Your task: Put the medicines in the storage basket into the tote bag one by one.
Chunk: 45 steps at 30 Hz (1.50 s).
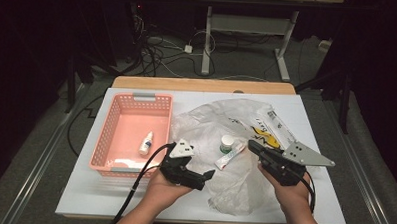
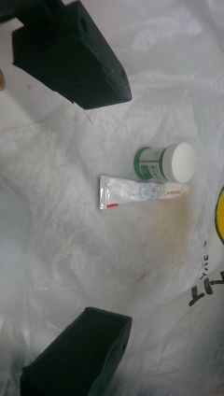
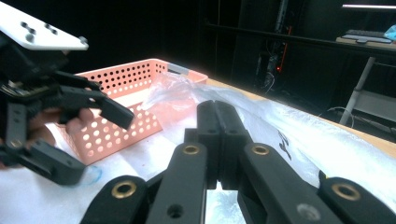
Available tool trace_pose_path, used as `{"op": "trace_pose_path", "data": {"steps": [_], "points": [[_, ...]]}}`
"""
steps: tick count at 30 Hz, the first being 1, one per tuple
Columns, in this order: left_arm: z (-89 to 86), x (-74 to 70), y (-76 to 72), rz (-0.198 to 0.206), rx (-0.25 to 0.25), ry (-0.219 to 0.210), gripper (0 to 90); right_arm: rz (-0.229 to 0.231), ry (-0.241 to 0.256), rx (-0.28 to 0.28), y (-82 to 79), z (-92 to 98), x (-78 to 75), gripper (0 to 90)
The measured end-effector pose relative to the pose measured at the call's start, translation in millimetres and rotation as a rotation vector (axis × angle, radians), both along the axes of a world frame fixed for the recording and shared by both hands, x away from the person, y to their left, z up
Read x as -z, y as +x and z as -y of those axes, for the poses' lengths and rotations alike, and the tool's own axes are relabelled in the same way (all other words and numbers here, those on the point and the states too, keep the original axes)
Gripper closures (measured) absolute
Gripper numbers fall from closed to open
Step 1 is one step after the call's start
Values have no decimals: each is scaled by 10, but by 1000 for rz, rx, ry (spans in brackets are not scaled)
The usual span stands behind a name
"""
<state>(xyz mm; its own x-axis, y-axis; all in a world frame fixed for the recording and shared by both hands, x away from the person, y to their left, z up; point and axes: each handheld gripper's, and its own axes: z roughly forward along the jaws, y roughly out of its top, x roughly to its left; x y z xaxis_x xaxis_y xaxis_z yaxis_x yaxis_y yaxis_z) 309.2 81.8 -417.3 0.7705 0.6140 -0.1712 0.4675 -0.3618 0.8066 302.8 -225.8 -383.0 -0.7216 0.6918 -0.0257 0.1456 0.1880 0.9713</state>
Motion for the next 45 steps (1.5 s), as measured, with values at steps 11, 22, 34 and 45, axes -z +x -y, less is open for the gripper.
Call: {"op": "trace_pose_path", "data": {"steps": [11, 22, 34, 45], "points": [[-468, -28, -25, 14, -101, 12, 0, 0, 1, 2, -5, 2, -2, 900], [-838, -22, 41, 28, -230, 36, 0, 0, 6, 5, -4, 30, -4, 900], [-1179, 3, 127, 1, -322, 31, 0, -1, 4, 7, -3, 34, -2, 900], [-1214, -110, 347, -41, -333, 58, 19, -4, 8, 3, 9, 26, -1, 900]]}}
